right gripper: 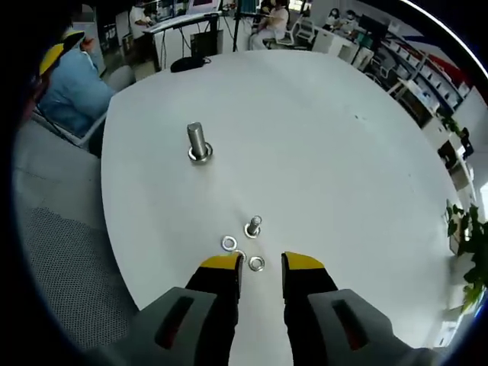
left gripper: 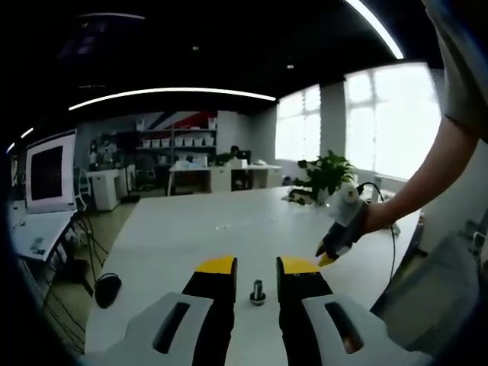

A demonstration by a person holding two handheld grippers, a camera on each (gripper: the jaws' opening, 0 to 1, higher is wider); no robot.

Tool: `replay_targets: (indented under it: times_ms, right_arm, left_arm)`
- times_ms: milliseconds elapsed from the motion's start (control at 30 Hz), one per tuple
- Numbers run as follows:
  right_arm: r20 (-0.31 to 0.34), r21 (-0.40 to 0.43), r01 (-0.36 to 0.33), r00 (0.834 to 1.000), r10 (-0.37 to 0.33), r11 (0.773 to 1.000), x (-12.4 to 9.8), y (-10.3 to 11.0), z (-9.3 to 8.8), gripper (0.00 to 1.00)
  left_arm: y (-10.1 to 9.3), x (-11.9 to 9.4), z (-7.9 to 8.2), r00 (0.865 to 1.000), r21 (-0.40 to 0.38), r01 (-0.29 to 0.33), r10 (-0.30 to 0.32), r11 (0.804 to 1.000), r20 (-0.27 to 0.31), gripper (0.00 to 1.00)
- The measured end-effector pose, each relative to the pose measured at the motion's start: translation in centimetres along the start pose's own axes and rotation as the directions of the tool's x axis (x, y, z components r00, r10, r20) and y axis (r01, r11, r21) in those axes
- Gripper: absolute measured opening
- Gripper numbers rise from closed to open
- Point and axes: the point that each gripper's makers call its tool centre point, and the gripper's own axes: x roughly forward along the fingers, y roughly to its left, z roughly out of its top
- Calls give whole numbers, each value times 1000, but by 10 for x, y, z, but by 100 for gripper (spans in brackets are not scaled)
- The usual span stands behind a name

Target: Place the washer onto the threaded stud by aligning its center hole with the stud, sliding it down to the base, and recovering from edge contact or off-axis alignment until the washer reaches the visible bottom stop.

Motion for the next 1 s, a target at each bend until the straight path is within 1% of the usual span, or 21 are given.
replay_targets:
  times_ms: [167,300,400,467,567,633,1000]
  right_arm:
    - [-16,36,1,1000,-1,999,5,-4,-15,22]
    - [-35,38,-9,999,11,999,12,-1,-22,22]
    - [-50,22,-23,998,24,999,19,3,-27,22]
    - [-55,19,-22,998,23,1000,23,3,-29,21]
    - [-42,24,-21,999,22,999,27,3,-27,20]
    - [-58,19,-27,998,28,999,30,5,-30,20]
    - [-82,6,-43,996,43,999,45,3,-30,20]
  left_arm:
    - [0,1,-2,1000,8,1,0,1000,-10,18]
    - [0,1,-3,1000,12,-4,4,1000,-16,18]
    - [0,1,-4,1000,14,-3,4,1000,-21,18]
    - [-1,2,-5,1000,21,-3,4,1000,-28,18]
    - [-2,2,-6,999,32,-3,4,999,-32,18]
    - [-2,2,-7,999,35,-6,7,999,-40,18]
    - [2,2,-8,999,43,-22,24,999,-45,18]
